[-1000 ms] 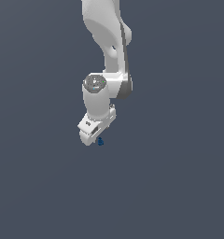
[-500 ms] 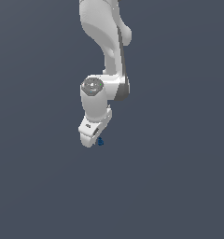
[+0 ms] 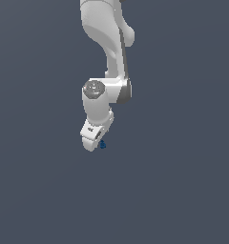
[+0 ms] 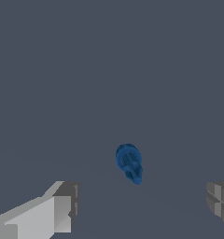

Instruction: Pick up the object and move it to a goal position.

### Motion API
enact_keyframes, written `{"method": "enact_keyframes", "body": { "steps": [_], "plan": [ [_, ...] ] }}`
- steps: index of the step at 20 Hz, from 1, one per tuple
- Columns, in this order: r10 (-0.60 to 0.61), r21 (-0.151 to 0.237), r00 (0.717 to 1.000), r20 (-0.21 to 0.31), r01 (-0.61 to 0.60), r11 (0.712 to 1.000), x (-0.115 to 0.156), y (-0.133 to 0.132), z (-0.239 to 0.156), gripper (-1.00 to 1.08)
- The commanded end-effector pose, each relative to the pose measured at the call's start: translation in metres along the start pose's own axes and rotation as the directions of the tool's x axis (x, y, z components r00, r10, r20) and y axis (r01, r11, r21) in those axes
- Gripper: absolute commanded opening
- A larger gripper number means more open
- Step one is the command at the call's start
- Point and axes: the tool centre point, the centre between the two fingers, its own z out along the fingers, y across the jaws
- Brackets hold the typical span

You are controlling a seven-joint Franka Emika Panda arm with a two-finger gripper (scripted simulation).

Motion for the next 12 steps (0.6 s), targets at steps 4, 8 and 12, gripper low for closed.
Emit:
{"method": "enact_keyframes", "body": {
  "steps": [4,8,12],
  "plan": [
    [-0.002,0.001,1.0,0.0,0.002,1.0,0.0,-0.001,0.021,1.0],
    [-0.004,0.001,1.0,0.0,0.004,1.0,0.0,-0.002,0.04,1.0],
    [-0.004,0.001,1.0,0.0,0.004,1.0,0.0,-0.001,0.047,1.0]
  ]
}}
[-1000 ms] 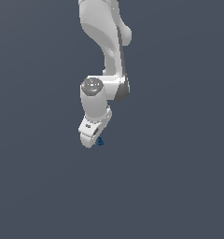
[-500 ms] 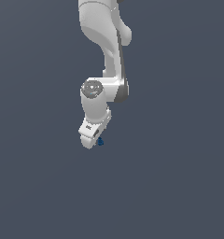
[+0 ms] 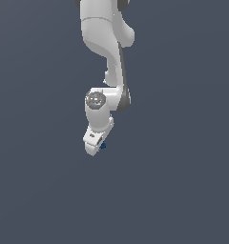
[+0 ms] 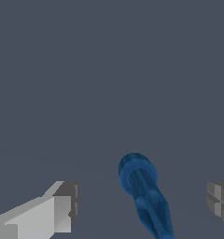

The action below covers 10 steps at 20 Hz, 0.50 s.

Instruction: Pick up the object and move it to a goal position.

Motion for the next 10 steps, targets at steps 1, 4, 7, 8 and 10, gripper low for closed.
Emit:
{"method": "enact_keyframes", "body": {
  "steps": [1,4,7,8,10],
  "plan": [
    [0.0,-0.002,1.0,0.0,0.0,1.0,0.0002,0.001,0.0023,1.0],
    [0.0,-0.002,1.0,0.0,0.0,1.0,0.0002,0.001,0.0023,-1.0],
    [0.0,-0.002,1.0,0.0,0.0,1.0,0.0002,0.001,0.0023,-1.0],
    [0.0,-0.002,1.0,0.0,0.0,1.0,0.0002,0.001,0.0023,-1.0],
    [0.0,-0.002,1.0,0.0,0.0,1.0,0.0002,0.001,0.0023,-1.0]
  ]
}}
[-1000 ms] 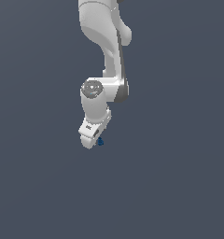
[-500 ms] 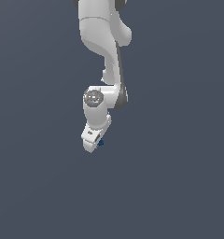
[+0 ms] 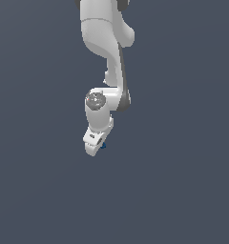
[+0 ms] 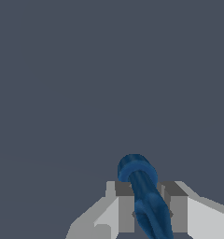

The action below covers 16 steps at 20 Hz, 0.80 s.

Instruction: Pick up the object and move it to a goal position.

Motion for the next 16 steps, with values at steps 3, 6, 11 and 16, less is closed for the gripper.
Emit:
{"method": "enact_keyframes", "body": {
  "steps": [3,6,11,16],
  "plan": [
    [0.0,0.0,1.0,0.0,0.0,1.0,0.0,0.0,0.0,-1.0],
    [0.0,0.0,1.0,0.0,0.0,1.0,-0.002,-0.001,-0.003,-1.0],
    [0.0,0.0,1.0,0.001,0.0,1.0,-0.012,-0.003,-0.017,-1.0],
    [0.0,0.0,1.0,0.001,0.0,1.0,-0.031,-0.007,-0.042,-1.0]
  ]
}}
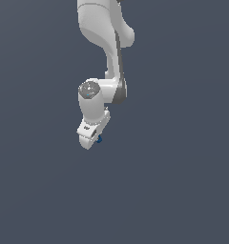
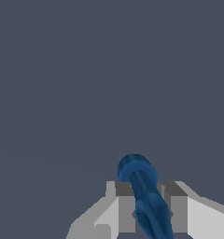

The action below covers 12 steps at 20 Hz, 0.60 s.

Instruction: Pick up the object and move it to a goal position.

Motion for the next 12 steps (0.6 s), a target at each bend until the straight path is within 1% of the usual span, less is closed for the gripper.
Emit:
{"method": "enact_keyframes", "body": {
  "steps": [1,12],
  "plan": [
    [0.001,-0.001,1.0,0.0,-0.001,1.0,-0.011,-0.002,-0.015,-1.0],
    [0.0,-0.001,1.0,-0.001,0.0,1.0,-0.075,-0.016,-0.104,-1.0]
  ]
}}
